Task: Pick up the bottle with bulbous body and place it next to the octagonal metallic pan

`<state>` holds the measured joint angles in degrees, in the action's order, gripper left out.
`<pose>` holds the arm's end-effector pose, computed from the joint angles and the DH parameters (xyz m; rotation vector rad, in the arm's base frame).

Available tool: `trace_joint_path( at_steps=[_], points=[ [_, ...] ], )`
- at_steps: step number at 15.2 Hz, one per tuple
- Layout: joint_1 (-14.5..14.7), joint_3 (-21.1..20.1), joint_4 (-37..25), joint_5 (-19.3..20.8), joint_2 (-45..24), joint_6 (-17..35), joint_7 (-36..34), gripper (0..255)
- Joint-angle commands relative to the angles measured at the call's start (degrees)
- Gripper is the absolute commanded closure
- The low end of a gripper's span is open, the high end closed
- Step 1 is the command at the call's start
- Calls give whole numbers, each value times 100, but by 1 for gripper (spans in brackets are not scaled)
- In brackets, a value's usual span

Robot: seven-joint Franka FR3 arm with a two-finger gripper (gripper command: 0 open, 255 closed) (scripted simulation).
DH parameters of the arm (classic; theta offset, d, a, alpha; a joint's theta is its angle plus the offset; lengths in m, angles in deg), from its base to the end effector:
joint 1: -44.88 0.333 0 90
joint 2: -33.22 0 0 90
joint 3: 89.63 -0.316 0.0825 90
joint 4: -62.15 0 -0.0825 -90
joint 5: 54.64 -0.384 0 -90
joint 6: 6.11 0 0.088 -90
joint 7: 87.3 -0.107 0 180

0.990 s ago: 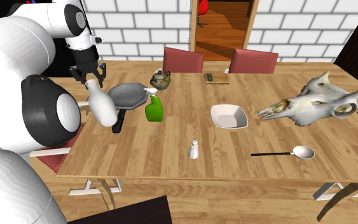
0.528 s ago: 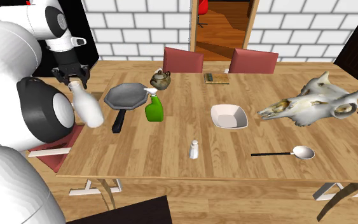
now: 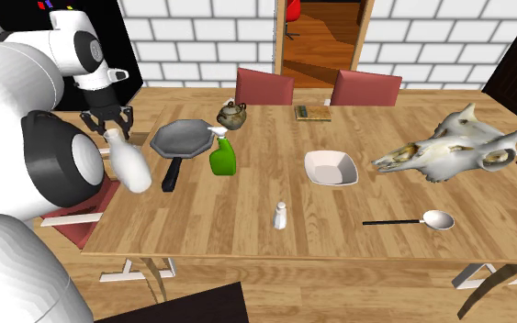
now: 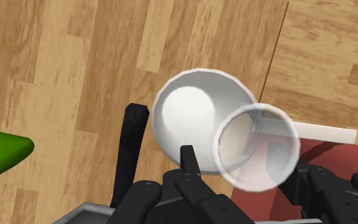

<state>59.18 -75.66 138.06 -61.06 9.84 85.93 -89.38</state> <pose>0.6646 0.0443 0.4985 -3.1239 0.0425 0.1804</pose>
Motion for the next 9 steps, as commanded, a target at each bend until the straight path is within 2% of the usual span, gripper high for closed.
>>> trace_joint_path(
  at_steps=[1, 9],
  points=[
    [3, -2, 120, -6, -19, 144, 11, 255],
    [33, -14, 709, -18, -39, 750, 38, 255]
  ],
)
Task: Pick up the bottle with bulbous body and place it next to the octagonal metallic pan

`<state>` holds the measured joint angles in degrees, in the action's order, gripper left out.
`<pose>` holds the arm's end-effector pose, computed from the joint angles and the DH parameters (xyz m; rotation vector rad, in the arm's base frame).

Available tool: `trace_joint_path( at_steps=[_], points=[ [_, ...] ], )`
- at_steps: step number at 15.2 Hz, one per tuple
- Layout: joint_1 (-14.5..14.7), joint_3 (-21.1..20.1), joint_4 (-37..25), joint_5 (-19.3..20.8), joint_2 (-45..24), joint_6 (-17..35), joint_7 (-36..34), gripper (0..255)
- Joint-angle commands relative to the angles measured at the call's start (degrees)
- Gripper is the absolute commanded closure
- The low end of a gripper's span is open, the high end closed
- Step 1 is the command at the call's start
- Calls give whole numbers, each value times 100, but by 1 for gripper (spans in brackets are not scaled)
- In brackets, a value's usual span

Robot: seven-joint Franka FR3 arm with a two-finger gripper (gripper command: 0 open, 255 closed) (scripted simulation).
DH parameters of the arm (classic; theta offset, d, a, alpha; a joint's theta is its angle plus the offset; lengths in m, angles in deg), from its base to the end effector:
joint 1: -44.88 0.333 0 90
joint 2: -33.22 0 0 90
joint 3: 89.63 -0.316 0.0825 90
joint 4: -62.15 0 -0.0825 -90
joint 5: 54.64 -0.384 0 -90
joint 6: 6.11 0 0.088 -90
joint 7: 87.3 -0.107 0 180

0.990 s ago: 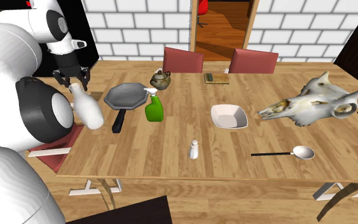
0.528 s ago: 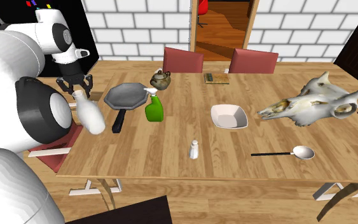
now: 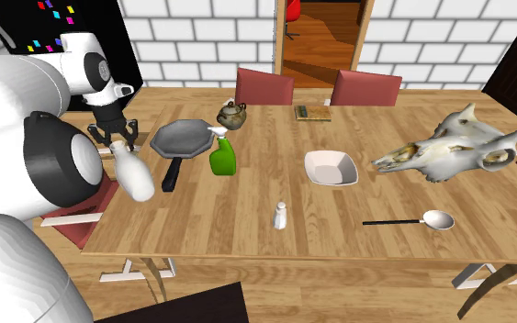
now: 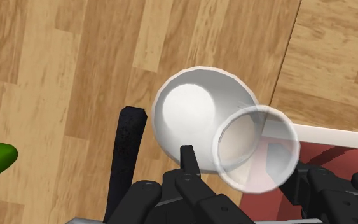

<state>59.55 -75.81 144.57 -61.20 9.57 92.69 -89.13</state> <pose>0.6657 0.0449 0.4512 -3.1238 0.0424 0.1801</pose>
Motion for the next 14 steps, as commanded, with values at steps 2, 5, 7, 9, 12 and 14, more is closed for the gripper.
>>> trace_joint_path(
  at_steps=[2, 5, 7, 9, 12, 14],
  points=[
    [1, -3, 177, -11, -30, 211, 20, 255],
    [1, -3, 177, -11, -30, 211, 20, 255],
    [1, -3, 177, -11, -30, 211, 20, 255],
    [1, -3, 177, -11, -30, 211, 20, 255],
    [0, -3, 175, -11, -30, 210, 20, 0],
    [0, -3, 176, -11, -30, 210, 20, 0]
  ],
)
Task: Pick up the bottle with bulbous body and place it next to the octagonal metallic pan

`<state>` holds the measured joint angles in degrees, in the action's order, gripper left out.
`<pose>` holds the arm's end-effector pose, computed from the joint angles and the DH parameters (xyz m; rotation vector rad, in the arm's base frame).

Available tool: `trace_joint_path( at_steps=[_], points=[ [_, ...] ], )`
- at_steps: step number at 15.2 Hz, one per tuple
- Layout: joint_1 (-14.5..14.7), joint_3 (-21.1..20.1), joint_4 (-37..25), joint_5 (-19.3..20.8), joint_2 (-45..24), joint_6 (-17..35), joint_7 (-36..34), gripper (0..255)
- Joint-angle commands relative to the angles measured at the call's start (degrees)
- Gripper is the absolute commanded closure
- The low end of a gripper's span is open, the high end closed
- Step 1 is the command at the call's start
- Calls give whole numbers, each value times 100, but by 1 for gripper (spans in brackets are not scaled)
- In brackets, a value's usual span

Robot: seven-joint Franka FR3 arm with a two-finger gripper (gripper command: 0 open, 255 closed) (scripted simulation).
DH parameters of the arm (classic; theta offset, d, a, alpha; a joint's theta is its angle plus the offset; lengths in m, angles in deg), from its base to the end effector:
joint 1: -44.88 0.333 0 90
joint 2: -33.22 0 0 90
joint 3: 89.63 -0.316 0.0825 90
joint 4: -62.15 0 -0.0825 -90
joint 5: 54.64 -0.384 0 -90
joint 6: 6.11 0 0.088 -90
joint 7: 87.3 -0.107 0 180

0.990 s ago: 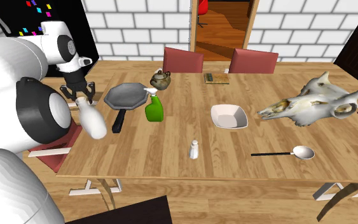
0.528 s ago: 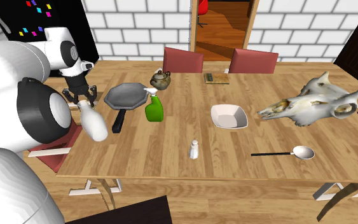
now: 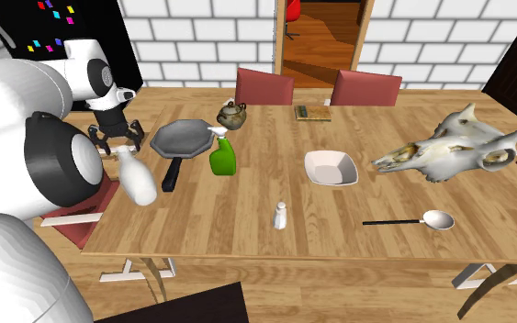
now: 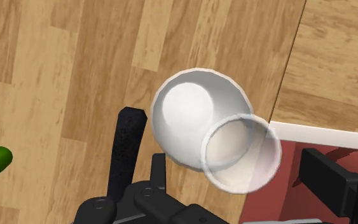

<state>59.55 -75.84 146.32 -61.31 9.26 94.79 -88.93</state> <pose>0.6661 0.0440 0.4362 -3.1238 0.0425 0.1785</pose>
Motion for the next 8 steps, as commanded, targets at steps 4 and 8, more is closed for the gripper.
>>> trace_joint_path(
  at_steps=[4, 8],
  points=[
    [-49, 10, -663, -1, -58, -604, -15, 0],
    [-67, 12, -863, -6, -91, -771, -18, 0]
  ],
)
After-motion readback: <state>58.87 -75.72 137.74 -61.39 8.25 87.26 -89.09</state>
